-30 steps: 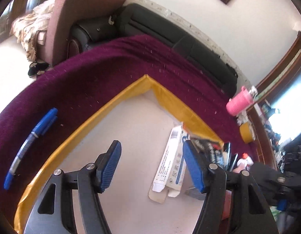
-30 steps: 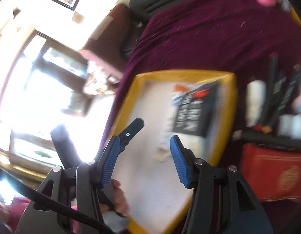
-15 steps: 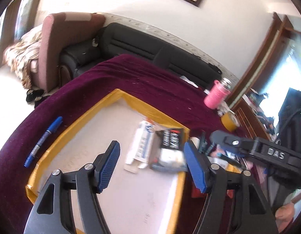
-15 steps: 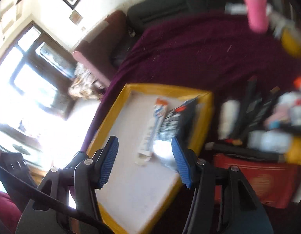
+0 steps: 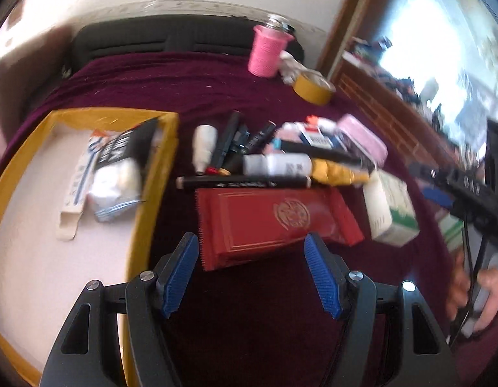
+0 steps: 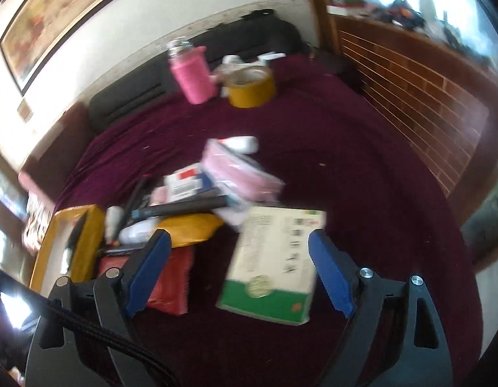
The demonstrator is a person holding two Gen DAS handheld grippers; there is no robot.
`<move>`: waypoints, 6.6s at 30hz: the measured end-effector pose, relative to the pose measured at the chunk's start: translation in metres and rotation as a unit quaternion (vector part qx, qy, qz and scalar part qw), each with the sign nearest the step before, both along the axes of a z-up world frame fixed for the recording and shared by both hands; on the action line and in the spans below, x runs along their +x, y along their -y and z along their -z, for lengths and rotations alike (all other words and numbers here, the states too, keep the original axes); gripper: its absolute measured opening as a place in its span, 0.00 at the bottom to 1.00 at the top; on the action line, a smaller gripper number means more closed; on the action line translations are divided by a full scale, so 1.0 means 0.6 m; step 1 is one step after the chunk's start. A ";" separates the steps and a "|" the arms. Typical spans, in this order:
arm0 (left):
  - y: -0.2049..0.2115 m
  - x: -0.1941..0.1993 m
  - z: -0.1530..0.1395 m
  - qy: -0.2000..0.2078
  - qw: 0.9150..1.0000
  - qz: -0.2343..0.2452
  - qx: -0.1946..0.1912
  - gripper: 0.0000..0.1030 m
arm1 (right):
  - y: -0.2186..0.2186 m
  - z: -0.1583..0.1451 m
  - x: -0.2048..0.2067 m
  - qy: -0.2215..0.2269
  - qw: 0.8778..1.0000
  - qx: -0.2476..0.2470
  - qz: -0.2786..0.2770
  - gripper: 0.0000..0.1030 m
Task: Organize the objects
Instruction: 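Grasp the yellow padded envelope with the left gripper, then carry the envelope to the tray with the left gripper while the right carries the pink pouch there, then grasp the white bottle with the left gripper, then carry the white bottle toward the tray while the right gripper grasps a black marker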
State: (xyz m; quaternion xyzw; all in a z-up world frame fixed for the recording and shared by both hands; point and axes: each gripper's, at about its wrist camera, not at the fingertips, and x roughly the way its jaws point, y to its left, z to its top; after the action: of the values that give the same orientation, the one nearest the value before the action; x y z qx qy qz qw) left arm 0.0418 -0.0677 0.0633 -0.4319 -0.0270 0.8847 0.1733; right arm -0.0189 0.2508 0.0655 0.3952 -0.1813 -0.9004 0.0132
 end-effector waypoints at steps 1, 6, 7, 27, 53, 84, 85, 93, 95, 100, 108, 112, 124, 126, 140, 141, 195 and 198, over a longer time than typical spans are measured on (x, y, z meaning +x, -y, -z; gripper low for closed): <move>-0.015 0.000 0.003 -0.004 1.000 0.010 -0.018 0.60 | -0.014 0.014 -0.005 0.000 1.000 -0.020 0.005 0.85; -0.052 -0.038 0.008 0.010 0.998 0.036 -0.045 0.60 | -0.056 0.048 -0.007 -0.018 0.996 -0.086 0.011 0.84; -0.061 -0.043 0.004 0.013 0.998 0.043 -0.037 0.60 | -0.054 0.049 -0.003 -0.028 0.995 -0.092 0.013 0.84; -0.269 -0.124 0.032 -0.044 0.985 0.085 -0.144 0.36 | -0.096 0.070 0.002 -0.022 0.987 -0.156 0.027 0.84; 0.123 0.052 -0.077 -0.066 0.993 -0.062 0.071 0.36 | 0.095 -0.018 -0.164 0.062 0.975 0.157 -0.143 0.79; 0.369 -0.145 -0.025 0.008 0.979 -0.201 0.043 0.36 | 0.480 -0.078 -0.133 0.120 0.928 -0.189 -0.299 0.31; 0.374 -0.153 -0.017 0.013 0.978 -0.203 0.041 0.36 | 0.504 -0.062 -0.143 0.130 0.926 -0.198 -0.296 0.31; 0.403 -0.174 0.031 0.022 0.974 -0.219 0.046 0.38 | 0.610 0.046 -0.226 0.190 0.906 -0.270 -0.265 0.34; 0.402 -0.164 0.029 0.017 0.974 -0.217 0.060 0.51 | 0.626 0.058 -0.230 0.196 0.910 -0.254 -0.264 0.35; 0.404 -0.130 0.023 -0.024 0.968 -0.238 0.072 0.56 | 0.617 0.021 -0.223 0.152 0.932 -0.199 -0.262 0.41; 0.401 -0.093 0.041 -0.002 0.953 -0.292 0.081 0.57 | 0.587 -0.024 -0.197 0.114 0.946 -0.161 -0.257 0.44; 0.411 -0.064 0.041 -0.013 0.941 -0.323 0.103 0.57 | 0.603 -0.036 -0.162 0.108 0.940 -0.160 -0.280 0.44; 0.392 0.015 -0.044 -0.052 0.935 -0.313 0.158 0.62 | 0.475 -0.322 -0.056 -0.105 0.963 -0.005 -0.249 0.68; 0.354 0.024 -0.061 -0.072 0.945 -0.283 0.144 0.68 | 0.386 -0.318 -0.026 -0.153 0.968 0.055 -0.192 0.96; 0.014 -0.041 -0.004 -0.002 0.999 -0.033 -0.011 0.70 | 0.017 0.006 -0.021 0.081 0.996 0.014 -0.025 0.99; -0.001 -0.051 -0.004 -0.005 0.999 -0.032 -0.028 0.70 | 0.008 0.007 -0.014 0.082 0.996 0.006 -0.024 0.99; -0.223 -0.148 0.068 -0.038 0.948 0.226 -0.221 0.39 | -0.089 0.080 -0.005 0.009 0.993 -0.115 0.017 0.99; -0.199 -0.139 0.032 -0.051 0.964 0.203 -0.166 0.34 | -0.088 0.080 -0.006 0.008 0.994 -0.112 0.016 0.99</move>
State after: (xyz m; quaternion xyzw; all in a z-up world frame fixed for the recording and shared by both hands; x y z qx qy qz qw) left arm -0.0419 0.0518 0.0442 -0.4056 0.2175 0.8439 0.2758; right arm -0.0222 0.3038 0.0173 0.3956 -0.2876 -0.8712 0.0414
